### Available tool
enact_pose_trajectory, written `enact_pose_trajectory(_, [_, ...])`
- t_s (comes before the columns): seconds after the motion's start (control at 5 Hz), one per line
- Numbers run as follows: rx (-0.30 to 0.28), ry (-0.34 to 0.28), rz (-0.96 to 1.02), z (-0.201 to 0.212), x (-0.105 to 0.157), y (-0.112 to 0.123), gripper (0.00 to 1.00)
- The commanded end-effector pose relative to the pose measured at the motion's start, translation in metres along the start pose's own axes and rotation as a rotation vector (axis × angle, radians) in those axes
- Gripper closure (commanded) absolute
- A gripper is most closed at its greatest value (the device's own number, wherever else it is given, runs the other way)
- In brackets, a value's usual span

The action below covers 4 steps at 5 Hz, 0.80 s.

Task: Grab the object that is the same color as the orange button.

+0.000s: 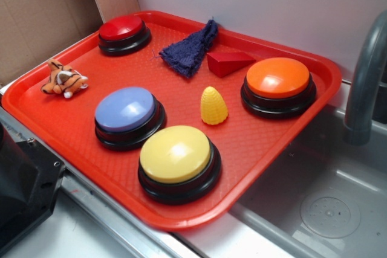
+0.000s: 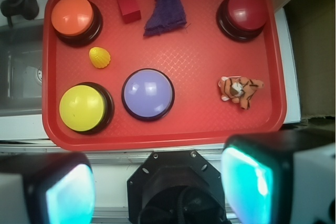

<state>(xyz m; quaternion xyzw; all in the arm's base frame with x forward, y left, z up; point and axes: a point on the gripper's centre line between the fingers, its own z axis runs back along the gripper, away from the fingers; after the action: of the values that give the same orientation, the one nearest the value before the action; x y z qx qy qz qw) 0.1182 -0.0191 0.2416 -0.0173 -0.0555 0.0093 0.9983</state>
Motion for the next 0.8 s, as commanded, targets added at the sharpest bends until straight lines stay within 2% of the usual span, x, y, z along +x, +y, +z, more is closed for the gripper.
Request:
enact_pose_trajectory(0.0, [0.000,0.000,0.000,0.000,0.000,0.000,0.00])
enact_pose_trajectory(0.2, [0.052,-0.011,-0.061,-0.030,0.015,0.051,0.00])
enact_pose_trajectory(0.4, [0.124,0.043,-0.216,-0.051,0.026,0.084,0.00])
enact_pose_trajectory(0.6, [0.160,0.087,-0.432,-0.075,0.034,0.107,0.00])
